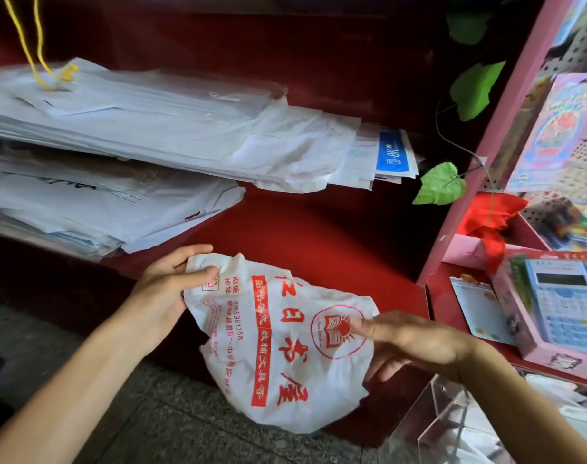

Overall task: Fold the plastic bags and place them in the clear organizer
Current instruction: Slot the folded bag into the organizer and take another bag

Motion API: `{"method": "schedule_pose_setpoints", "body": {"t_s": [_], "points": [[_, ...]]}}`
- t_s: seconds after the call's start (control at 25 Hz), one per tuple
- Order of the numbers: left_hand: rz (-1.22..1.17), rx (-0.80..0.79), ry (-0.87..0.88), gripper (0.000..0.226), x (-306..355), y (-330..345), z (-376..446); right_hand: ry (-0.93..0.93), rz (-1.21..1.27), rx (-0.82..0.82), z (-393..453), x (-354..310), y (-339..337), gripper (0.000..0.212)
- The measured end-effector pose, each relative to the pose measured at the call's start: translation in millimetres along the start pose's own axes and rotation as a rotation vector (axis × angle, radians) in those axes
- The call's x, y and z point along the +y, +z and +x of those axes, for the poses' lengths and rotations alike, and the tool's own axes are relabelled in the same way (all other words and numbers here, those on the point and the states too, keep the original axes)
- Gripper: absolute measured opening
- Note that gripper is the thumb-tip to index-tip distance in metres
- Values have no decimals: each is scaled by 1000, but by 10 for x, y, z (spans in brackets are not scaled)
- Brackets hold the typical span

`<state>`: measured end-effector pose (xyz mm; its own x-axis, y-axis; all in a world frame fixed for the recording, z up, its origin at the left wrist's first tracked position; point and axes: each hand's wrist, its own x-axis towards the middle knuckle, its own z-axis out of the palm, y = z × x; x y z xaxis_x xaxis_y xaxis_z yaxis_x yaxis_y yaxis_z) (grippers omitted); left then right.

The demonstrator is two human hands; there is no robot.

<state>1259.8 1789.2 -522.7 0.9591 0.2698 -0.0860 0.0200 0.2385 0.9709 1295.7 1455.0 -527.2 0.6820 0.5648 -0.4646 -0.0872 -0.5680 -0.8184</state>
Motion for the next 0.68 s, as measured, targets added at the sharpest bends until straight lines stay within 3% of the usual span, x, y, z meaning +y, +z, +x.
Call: {"method": "schedule_pose_setpoints", "body": {"t_s": [0.08,0.16,0.2,0.24,0.32,0.44,0.56,0.68], "points": [[-9,-51,36,47,0,-20,-35,65,126,266,111,47,-52,61],[-1,-89,64,46,4,-39,-62,64,301,566,280,148,-94,36],[6,-104,74,46,1,-48,-69,45,338,646,351,188,-104,22],[15,-115,83,45,-1,-56,-80,0,323,667,413,229,-104,24],[34,-122,93,41,-5,-61,-94,-109,202,598,515,273,-91,51],[52,-112,105,32,-7,-71,-95,-147,-110,490,573,300,-67,70],[70,-104,127,29,-15,-87,-91,-155,-316,419,566,317,-109,53],[66,-43,140,27,-18,-115,-79,-194,-192,291,414,252,-148,44]]}}
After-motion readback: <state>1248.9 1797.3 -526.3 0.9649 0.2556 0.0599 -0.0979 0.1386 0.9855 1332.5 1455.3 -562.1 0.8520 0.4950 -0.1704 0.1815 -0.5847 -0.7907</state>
